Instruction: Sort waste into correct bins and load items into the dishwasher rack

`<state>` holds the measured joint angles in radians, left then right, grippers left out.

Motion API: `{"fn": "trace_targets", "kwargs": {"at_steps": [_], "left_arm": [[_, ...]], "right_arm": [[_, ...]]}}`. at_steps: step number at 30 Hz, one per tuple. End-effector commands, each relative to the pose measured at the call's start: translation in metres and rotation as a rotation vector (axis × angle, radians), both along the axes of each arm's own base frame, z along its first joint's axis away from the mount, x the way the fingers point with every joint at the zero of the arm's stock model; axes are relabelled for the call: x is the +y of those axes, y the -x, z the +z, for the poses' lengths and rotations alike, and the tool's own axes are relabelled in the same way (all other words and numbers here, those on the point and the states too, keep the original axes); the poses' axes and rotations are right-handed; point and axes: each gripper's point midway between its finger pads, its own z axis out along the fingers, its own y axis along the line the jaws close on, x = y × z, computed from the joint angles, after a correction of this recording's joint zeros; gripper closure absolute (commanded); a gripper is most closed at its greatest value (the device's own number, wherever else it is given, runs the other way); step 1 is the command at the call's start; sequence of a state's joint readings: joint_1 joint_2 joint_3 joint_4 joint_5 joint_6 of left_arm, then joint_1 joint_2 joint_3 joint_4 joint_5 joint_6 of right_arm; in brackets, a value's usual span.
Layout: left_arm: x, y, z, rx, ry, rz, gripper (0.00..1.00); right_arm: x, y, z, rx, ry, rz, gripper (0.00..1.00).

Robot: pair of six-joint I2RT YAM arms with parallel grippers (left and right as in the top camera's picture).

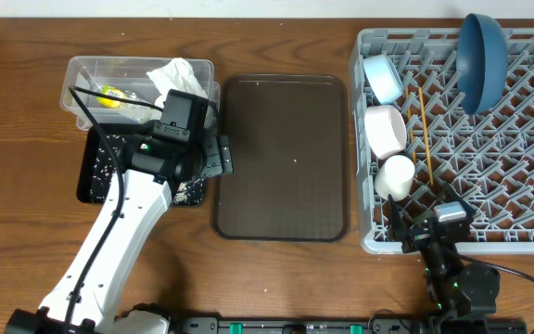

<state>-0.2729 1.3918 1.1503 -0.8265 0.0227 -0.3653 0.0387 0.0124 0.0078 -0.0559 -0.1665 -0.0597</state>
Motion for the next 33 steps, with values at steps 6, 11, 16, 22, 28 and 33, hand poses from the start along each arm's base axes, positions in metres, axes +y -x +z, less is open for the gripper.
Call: {"fn": "trace_targets", "kwargs": {"at_steps": [6, 11, 16, 22, 28, 33], "left_arm": [[0.002, -0.001, 0.001, -0.005, -0.009, 0.002, 0.12], [0.014, -0.003, 0.002, -0.019, -0.079, 0.012, 0.12], [0.018, -0.022, 0.030, -0.242, -0.062, 0.039, 0.12], [0.029, -0.029, 0.044, -0.637, 0.026, 0.036, 0.12], [0.059, 0.016, 0.024, -0.813, 0.069, 0.095, 0.12], [0.066, 0.043, 0.019, -0.925, 0.030, 0.038, 0.12]], "right_arm": [[0.001, 0.000, 0.000, -0.003, 0.009, 0.000, 0.01], [0.001, 0.000, -0.001, -0.003, 0.009, 0.000, 0.01], [0.001, 0.000, -0.001, -0.003, 0.009, 0.000, 0.01], [0.001, 0.000, -0.001, -0.003, 0.009, 0.000, 0.01], [0.001, 0.000, 0.000, -0.003, 0.009, 0.000, 0.01], [0.001, 0.000, -0.001, -0.003, 0.009, 0.000, 0.01]]}}
